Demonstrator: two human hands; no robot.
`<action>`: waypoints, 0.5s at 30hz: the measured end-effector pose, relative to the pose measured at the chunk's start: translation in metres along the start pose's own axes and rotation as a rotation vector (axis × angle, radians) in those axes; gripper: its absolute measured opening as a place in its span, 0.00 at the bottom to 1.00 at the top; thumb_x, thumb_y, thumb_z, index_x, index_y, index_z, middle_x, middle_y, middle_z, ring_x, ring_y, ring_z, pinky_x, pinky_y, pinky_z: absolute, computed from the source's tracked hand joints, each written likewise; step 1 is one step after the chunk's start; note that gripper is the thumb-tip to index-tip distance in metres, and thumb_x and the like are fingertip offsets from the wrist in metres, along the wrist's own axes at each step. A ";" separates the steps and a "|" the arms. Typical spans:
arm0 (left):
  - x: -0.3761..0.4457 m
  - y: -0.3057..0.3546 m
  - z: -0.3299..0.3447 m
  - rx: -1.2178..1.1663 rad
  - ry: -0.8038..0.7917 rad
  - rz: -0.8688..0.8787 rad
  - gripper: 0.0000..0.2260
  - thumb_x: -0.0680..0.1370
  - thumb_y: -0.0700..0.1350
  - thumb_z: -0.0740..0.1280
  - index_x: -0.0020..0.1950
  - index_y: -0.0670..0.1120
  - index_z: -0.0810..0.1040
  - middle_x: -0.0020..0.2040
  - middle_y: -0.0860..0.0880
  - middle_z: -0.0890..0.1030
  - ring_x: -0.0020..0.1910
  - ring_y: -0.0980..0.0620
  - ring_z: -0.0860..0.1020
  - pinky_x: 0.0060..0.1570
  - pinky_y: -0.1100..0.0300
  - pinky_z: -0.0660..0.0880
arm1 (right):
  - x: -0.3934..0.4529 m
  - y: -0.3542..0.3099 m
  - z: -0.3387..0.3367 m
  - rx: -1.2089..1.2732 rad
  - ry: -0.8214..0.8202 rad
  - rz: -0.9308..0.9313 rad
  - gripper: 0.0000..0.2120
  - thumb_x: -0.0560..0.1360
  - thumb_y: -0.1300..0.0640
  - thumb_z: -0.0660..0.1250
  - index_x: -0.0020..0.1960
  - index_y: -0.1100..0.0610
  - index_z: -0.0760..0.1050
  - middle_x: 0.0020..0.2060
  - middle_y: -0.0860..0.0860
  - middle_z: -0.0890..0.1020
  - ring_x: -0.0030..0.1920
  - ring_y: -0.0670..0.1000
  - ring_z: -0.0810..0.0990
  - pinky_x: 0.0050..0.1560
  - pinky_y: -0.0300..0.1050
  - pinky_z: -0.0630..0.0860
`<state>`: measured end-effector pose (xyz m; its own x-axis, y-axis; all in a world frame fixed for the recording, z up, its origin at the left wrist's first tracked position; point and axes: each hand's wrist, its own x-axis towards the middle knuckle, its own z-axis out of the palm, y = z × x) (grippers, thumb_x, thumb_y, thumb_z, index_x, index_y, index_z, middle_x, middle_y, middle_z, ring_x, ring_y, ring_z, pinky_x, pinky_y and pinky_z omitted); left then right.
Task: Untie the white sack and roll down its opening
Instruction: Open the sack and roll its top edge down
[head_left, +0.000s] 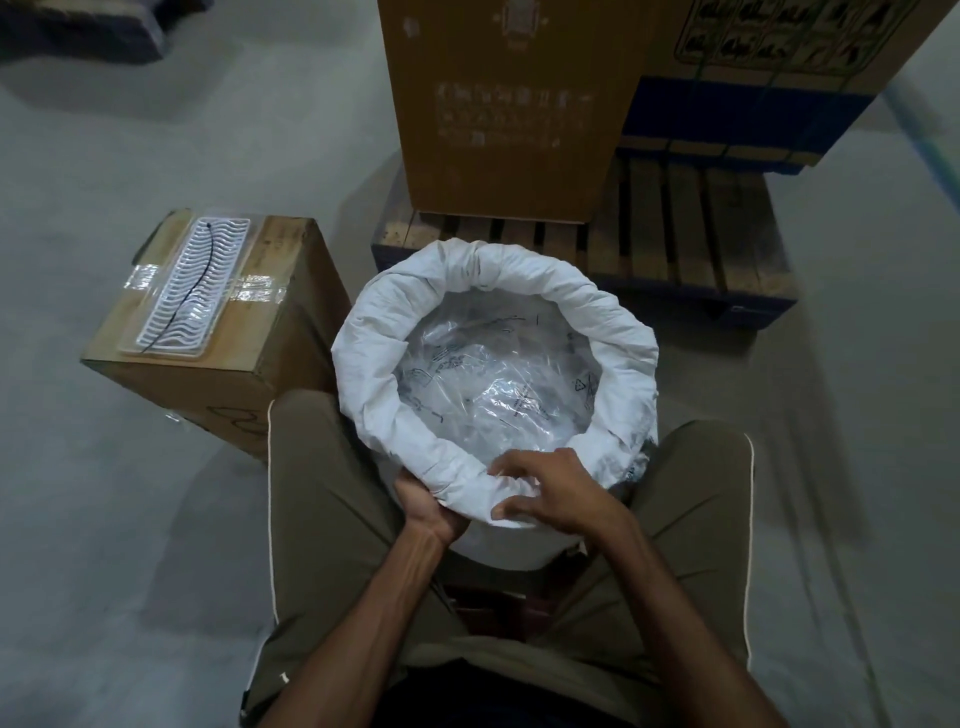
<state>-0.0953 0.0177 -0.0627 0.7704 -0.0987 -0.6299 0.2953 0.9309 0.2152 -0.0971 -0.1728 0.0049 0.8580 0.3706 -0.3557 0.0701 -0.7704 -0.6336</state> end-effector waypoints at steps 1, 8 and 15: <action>0.002 0.000 -0.001 -0.003 -0.014 0.009 0.26 0.48 0.50 0.86 0.42 0.44 0.86 0.41 0.45 0.85 0.41 0.45 0.86 0.40 0.47 0.84 | 0.007 0.000 -0.006 0.009 -0.012 0.015 0.29 0.60 0.32 0.75 0.58 0.40 0.78 0.52 0.37 0.83 0.52 0.38 0.80 0.60 0.51 0.75; -0.008 -0.002 0.030 0.128 0.142 0.076 0.18 0.80 0.51 0.58 0.39 0.45 0.81 0.36 0.47 0.82 0.36 0.50 0.82 0.46 0.53 0.76 | 0.037 -0.002 -0.003 -0.176 -0.105 -0.027 0.27 0.56 0.42 0.83 0.49 0.49 0.77 0.44 0.45 0.82 0.43 0.47 0.77 0.39 0.45 0.75; -0.034 0.003 0.011 1.074 0.502 0.712 0.16 0.75 0.37 0.69 0.57 0.49 0.67 0.57 0.40 0.75 0.52 0.42 0.76 0.55 0.45 0.77 | 0.034 0.008 0.029 -0.245 0.179 -0.038 0.16 0.61 0.56 0.69 0.43 0.50 0.64 0.37 0.48 0.77 0.39 0.56 0.77 0.36 0.47 0.72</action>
<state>-0.1145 0.0195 -0.0324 0.7209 0.6287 -0.2917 0.3905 -0.0207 0.9204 -0.0822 -0.1515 -0.0321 0.9268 0.3212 -0.1947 0.2060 -0.8681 -0.4516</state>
